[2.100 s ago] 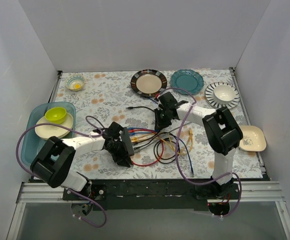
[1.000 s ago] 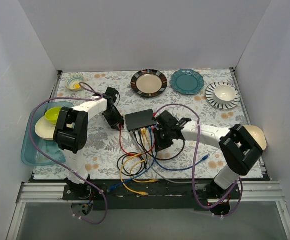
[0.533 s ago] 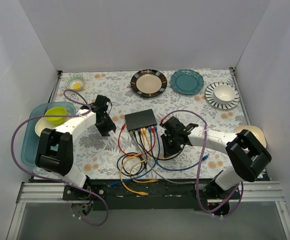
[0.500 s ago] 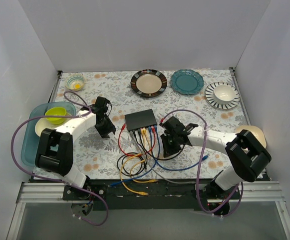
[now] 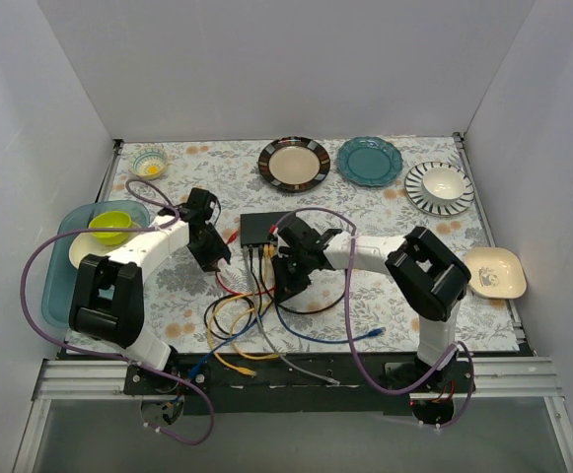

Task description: Pull the plug from the switch port

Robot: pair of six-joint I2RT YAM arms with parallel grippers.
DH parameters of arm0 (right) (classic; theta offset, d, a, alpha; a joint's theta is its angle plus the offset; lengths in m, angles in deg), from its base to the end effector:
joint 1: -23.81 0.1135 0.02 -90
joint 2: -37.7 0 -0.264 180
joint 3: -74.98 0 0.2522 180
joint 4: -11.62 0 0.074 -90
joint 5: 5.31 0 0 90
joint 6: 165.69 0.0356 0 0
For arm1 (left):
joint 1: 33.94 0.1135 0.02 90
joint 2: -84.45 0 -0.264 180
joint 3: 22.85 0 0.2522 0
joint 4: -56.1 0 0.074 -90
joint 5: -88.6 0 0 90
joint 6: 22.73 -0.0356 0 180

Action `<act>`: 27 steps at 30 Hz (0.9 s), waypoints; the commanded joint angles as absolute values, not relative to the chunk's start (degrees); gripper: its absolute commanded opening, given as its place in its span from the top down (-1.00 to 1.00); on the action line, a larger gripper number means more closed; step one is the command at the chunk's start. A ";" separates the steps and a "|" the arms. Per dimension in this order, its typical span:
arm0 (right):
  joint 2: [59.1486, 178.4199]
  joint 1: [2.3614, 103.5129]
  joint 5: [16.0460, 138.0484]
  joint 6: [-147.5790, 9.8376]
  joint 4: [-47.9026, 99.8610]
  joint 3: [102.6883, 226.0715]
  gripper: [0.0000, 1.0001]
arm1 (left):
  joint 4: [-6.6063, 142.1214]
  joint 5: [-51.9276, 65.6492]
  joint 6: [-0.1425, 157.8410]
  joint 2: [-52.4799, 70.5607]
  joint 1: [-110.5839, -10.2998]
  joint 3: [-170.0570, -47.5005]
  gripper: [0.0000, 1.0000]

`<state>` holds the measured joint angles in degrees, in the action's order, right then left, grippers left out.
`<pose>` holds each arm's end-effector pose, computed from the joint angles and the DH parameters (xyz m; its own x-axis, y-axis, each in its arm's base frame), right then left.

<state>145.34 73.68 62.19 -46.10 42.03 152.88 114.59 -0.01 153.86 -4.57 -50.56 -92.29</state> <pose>0.2295 0.2933 0.1473 -0.8955 -0.3545 -0.2689 -0.4450 0.7186 0.5344 0.2640 -0.0797 0.1857 -0.3460 -0.9382 0.0114 -0.9186 0.3362 -0.2078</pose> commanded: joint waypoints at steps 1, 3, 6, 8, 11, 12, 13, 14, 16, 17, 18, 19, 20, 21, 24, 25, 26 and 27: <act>142.23 73.47 69.47 -47.38 44.45 155.11 0.60 | 116.35 -4.03 152.17 -2.30 -50.47 -99.52 0.32; 139.32 72.51 73.59 -48.34 47.43 154.23 0.59 | 116.18 -4.21 152.00 -2.39 -50.47 -100.59 0.32; 133.26 70.05 77.99 -49.05 50.07 151.68 0.56 | 114.52 -3.86 152.26 -3.26 -50.47 -102.44 0.31; 129.30 68.29 78.80 -49.14 49.82 149.75 0.55 | 112.50 -2.47 152.61 -4.23 -50.38 -103.05 0.31; 127.53 64.16 78.54 -49.32 47.63 149.21 0.56 | 110.82 -0.97 153.40 -8.09 -50.38 -104.54 0.31; 127.88 61.80 77.32 -49.14 47.01 149.48 0.55 | 110.73 0.17 153.75 -9.23 -50.38 -104.90 0.31; 129.36 60.56 76.44 -48.88 45.53 150.17 0.57 | 110.21 0.44 153.93 -11.42 -50.29 -105.34 0.31; 130.33 59.42 75.64 -47.92 44.90 151.57 0.57 | 109.77 0.79 154.63 -12.31 -49.85 -105.60 0.32; 133.92 56.34 73.01 -46.25 42.02 153.60 0.60 | 108.37 1.23 155.25 -14.59 -49.24 -107.09 0.32; 135.16 54.68 72.30 -44.15 40.78 155.26 0.60 | 108.18 1.06 155.42 -15.65 -48.71 -107.71 0.32; 136.39 53.88 71.16 -43.00 39.63 155.97 0.60 | 108.09 0.63 156.03 -16.53 -48.27 -109.54 0.32; 139.10 53.26 70.54 -41.95 37.79 156.77 0.62 | 108.18 0.53 156.30 -18.89 -47.83 -110.43 0.32; 140.52 52.21 70.02 -40.28 37.25 157.99 0.63 | 108.79 0.53 156.65 -20.13 -46.78 -111.66 0.32; 141.93 51.85 69.31 -39.66 37.16 160.35 0.62 | 109.49 0.27 157.26 -21.36 -46.25 -112.89 0.32; 147.29 51.41 69.22 -38.42 37.60 165.36 0.63 | 110.99 -0.26 157.71 -25.15 -44.58 -116.06 0.33; 149.39 51.32 69.22 -38.25 37.51 166.08 0.63 | 110.73 -0.34 157.80 -25.59 -44.14 -116.50 0.33; 150.28 51.32 69.22 -38.16 37.25 166.79 0.63 | 110.47 -0.35 157.80 -26.38 -43.70 -116.68 0.33; 151.07 51.32 69.13 -37.63 37.16 167.84 0.64 | 110.21 -0.35 157.88 -26.82 -43.61 -116.68 0.33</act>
